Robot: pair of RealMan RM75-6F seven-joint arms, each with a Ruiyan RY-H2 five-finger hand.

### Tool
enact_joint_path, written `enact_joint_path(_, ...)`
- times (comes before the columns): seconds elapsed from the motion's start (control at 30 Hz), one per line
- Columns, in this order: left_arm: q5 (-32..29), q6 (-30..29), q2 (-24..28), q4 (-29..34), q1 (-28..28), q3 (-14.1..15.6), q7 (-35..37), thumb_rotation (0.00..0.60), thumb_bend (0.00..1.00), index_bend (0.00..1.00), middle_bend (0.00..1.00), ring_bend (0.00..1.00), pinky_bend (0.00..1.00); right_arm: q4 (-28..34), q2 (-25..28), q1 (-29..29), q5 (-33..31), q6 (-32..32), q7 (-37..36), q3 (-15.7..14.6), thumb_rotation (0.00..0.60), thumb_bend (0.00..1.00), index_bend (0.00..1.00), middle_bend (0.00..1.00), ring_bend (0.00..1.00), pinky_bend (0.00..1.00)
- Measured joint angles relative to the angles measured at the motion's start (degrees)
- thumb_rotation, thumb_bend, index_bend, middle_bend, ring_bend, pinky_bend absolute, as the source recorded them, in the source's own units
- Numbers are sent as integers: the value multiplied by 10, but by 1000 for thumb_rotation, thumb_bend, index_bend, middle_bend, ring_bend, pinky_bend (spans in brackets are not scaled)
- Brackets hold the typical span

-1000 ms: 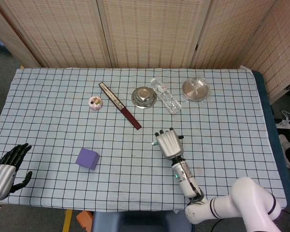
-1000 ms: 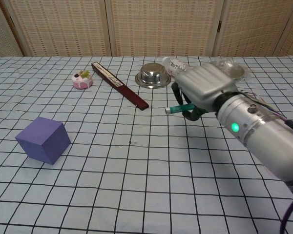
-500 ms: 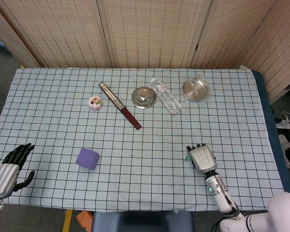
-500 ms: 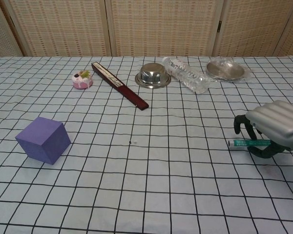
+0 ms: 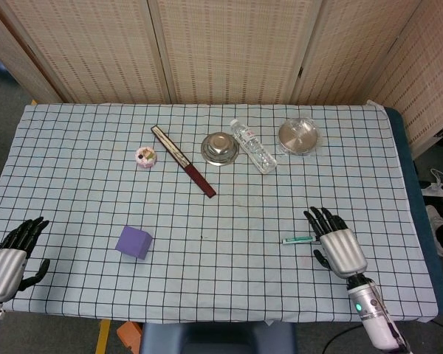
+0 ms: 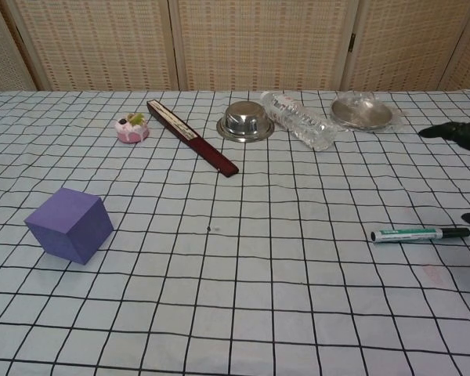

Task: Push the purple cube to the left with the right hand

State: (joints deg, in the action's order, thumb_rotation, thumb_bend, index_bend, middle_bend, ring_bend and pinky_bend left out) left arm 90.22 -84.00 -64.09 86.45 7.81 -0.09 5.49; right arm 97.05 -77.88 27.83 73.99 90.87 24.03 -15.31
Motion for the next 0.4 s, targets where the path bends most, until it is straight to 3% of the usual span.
enact_joint_path(0.2,2,-20,-8,-1,-6,-3,-9,600,392,0,0,0,144,3,50,-97,77,122,-43,-11,600,149,0,0,0,131)
enact_joint_path(0.4,6,-32,-12,7,-13,-4,-37,600,389,0,0,0,144,-44,76,-144,71,119,-113,17,600,145,0,0,0,59)
